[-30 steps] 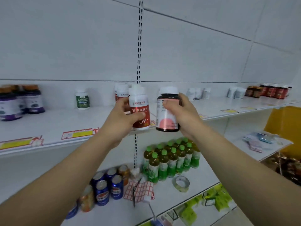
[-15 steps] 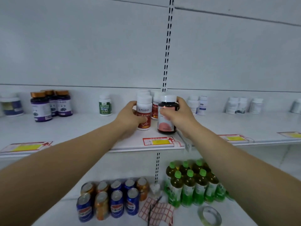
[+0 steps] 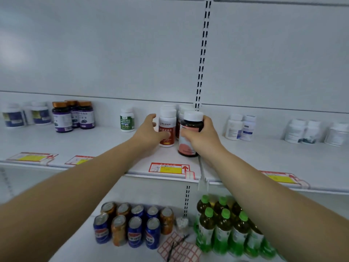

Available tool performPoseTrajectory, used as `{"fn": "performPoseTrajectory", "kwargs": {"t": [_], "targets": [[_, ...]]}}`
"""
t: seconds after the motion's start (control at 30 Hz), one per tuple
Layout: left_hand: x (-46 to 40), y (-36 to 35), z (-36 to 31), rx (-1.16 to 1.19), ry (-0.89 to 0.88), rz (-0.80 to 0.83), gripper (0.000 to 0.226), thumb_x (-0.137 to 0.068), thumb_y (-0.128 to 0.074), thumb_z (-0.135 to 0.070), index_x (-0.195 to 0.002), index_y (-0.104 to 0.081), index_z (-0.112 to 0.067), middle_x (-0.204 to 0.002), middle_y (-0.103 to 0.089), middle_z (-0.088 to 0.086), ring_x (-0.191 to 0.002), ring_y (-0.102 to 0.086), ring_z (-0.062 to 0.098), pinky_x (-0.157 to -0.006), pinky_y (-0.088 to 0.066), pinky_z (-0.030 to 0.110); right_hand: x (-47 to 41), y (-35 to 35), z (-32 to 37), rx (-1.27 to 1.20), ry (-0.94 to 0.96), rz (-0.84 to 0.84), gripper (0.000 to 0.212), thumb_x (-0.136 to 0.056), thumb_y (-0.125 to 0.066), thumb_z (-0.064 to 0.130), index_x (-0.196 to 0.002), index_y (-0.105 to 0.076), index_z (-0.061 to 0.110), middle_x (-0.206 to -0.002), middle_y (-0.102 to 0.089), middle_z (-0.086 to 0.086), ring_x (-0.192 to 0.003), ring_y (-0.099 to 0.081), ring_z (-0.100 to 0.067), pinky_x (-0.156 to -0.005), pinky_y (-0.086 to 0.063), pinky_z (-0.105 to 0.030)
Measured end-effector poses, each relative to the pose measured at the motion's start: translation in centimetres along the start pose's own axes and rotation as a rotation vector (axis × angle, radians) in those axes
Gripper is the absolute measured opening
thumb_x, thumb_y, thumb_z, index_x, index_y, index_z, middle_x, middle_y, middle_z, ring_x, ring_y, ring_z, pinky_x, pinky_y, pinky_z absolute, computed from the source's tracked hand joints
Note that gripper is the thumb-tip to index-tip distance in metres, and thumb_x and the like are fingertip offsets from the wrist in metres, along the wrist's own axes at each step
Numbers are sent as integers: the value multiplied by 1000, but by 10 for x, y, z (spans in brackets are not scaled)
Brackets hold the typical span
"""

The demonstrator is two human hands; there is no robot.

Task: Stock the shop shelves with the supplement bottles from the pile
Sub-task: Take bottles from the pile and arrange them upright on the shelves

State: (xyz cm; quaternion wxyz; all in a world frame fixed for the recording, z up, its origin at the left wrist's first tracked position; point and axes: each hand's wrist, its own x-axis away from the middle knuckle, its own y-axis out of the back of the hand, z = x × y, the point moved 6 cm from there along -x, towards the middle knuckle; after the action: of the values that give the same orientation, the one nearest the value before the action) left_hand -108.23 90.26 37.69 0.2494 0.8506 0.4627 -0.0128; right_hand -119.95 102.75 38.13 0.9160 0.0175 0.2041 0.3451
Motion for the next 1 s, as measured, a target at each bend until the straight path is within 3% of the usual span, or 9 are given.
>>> {"fn": "performPoseTrajectory", "kwargs": {"t": [0.07,0.13,0.2,0.3,0.43,0.6,0.77,0.9,1.0], "targets": [[13,11,-13,-30,-58,-147,69,-84,-68,-20,-142,-31,-22,-136,-45,4,-119,-48,19,-89,-38,26,2,8,4,-25,-26,-19,55,-75,-73,19,-121,-45,26,-97,-61,13,-93,-62,-10,-84,-51,-31],[31,6,-33,30,-137,-136,61,-84,-67,-18,-138,-37,-21,-124,-49,0,-109,-51,15,-80,-40,19,7,23,15,-29,-30,-34,48,-75,-73,19,-115,-47,25,-96,-62,11,-89,-62,-8,-78,-51,-28],[48,-18,-51,114,-144,53,66,-80,-71,-18,-137,-38,-20,-118,-50,-4,-104,-53,11,-81,-43,22,14,44,28,-44,-17,-64,44,-75,-72,17,-113,-52,23,-97,-65,8,-88,-64,-10,-76,-52,-27],[71,-68,-77,177,-146,325,84,-71,-76,-27,-142,-32,-25,-126,-50,-5,-114,-51,11,-91,-42,28,34,89,46,-67,1,-132,36,-77,-70,15,-109,-54,22,-94,-66,7,-84,-65,-9,-77,-54,-28],[113,-142,-118,285,-182,542,85,-70,-76,-29,-142,-31,-26,-125,-54,-5,-107,-56,9,-85,-45,28,72,171,53,-59,18,-240,33,-80,-69,12,-108,-55,22,-89,-66,9,-75,-64,-4,-66,-52,-22],[179,-271,-176,394,-240,792,86,-57,-74,-35,-135,-38,-30,-118,-58,-2,-106,-59,14,-97,-47,38,139,311,35,22,-13,-412,33,-80,-67,11,-110,-58,22,-94,-69,5,-80,-67,-6,-68,-54,-24],[268,-430,-248,514,-237,1029,49,-76,-75,-15,-105,-45,-41,-110,-58,-3,-100,-58,15,-95,-48,39,218,482,10,108,-60,-628,31,-81,-66,15,-108,-57,26,-97,-68,4,-91,-66,-15,-77,-55,-31],[341,-555,-314,607,-192,1200,67,-75,-75,-15,-133,-42,-21,-119,-59,6,-107,-60,19,-91,-50,36,277,622,-2,148,-103,-736,35,-76,-64,25,-110,-53,30,-106,-65,-3,-100,-64,-25,-89,-53,-48],[389,-637,-359,631,-179,1311,58,-84,-68,-11,-135,-42,-19,-119,-61,7,-107,-61,20,-92,-49,37,316,716,-9,138,-121,-833,29,-83,-63,22,-109,-54,29,-105,-65,-4,-96,-65,-24,-82,-55,-41]]}}
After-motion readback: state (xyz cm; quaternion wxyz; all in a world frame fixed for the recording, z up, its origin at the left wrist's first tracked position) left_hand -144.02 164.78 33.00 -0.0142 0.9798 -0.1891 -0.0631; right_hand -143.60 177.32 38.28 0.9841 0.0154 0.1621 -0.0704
